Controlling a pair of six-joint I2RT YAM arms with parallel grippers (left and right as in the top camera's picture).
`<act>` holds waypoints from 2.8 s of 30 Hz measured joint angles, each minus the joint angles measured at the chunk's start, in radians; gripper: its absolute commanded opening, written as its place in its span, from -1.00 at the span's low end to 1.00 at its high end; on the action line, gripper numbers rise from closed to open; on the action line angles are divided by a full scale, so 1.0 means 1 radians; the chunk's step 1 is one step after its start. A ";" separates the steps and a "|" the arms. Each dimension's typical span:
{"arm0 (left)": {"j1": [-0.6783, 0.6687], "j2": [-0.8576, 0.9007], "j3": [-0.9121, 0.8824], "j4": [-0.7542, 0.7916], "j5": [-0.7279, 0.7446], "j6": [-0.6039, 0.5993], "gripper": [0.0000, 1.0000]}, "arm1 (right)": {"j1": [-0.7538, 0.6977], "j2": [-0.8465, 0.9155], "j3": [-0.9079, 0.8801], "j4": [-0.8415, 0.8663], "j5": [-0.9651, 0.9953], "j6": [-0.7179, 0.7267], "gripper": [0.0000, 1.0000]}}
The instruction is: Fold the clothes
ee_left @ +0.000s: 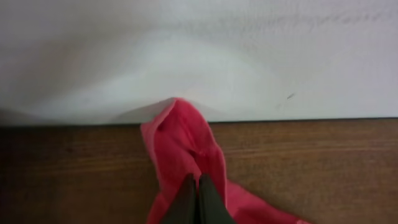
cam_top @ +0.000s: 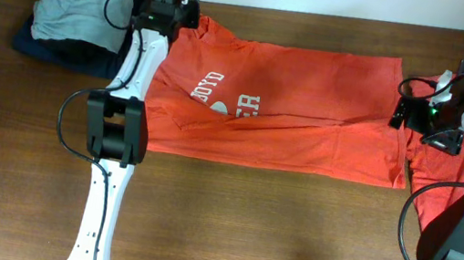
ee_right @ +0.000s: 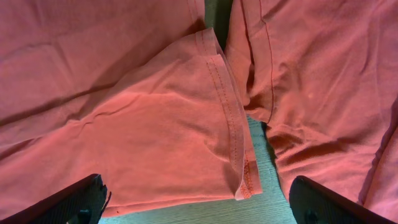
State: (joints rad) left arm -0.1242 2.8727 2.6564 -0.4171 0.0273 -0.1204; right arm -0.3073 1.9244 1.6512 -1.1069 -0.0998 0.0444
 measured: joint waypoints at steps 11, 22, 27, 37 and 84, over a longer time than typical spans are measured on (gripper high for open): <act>0.000 0.000 0.299 -0.369 0.003 0.000 -0.98 | 0.000 0.000 0.000 0.000 0.000 0.000 0.97; 0.000 0.000 0.315 -0.511 0.003 0.000 -0.98 | 0.000 0.000 -0.001 0.120 0.001 0.000 0.97; 0.000 0.000 0.323 -0.616 0.003 0.000 -0.98 | 0.000 0.000 -0.001 0.065 0.001 -0.014 0.97; 0.000 0.000 0.335 -0.787 -0.005 0.001 -0.63 | 0.000 0.000 -0.001 0.052 0.000 -0.048 0.97; -0.091 0.081 0.442 -0.503 -0.163 -0.289 -0.06 | 0.000 0.000 -0.088 0.151 0.000 -0.049 0.97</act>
State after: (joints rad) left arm -0.2150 2.9540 3.0985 -0.9199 -0.1356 -0.4091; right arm -0.3073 1.9244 1.5631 -0.9558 -0.0994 -0.0048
